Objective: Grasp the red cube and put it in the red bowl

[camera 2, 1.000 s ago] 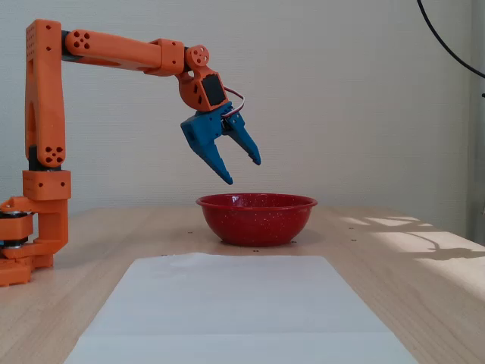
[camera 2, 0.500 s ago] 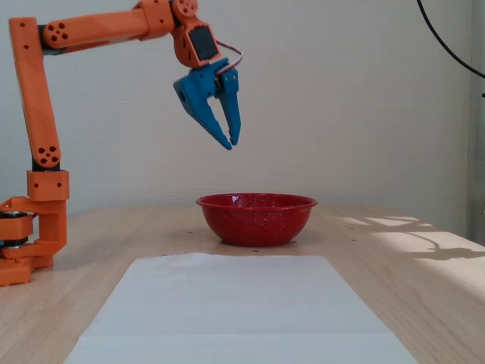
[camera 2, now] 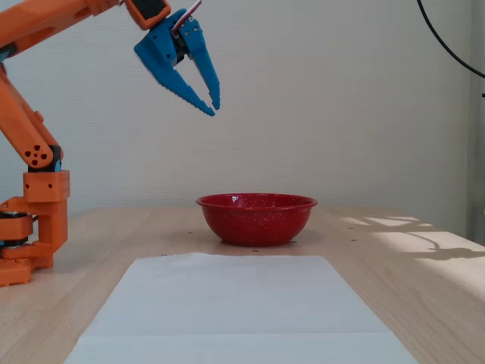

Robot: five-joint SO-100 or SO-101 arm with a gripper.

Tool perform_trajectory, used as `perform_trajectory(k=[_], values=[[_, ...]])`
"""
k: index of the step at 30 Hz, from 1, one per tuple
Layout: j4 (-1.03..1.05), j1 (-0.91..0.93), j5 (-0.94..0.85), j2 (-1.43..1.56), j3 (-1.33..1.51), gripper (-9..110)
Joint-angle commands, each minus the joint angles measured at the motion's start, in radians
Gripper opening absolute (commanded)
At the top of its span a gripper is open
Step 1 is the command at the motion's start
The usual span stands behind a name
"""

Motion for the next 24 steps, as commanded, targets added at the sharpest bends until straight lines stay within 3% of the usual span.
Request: perform_trajectory(k=[1,15,24], values=[[-0.112,-0.044,0.034,0.147,0.061,0],[-0.649,-0.146,-0.046,0.565,0.759,0],[-0.848,-0.103,-0.012,0.804,1.134,0]])
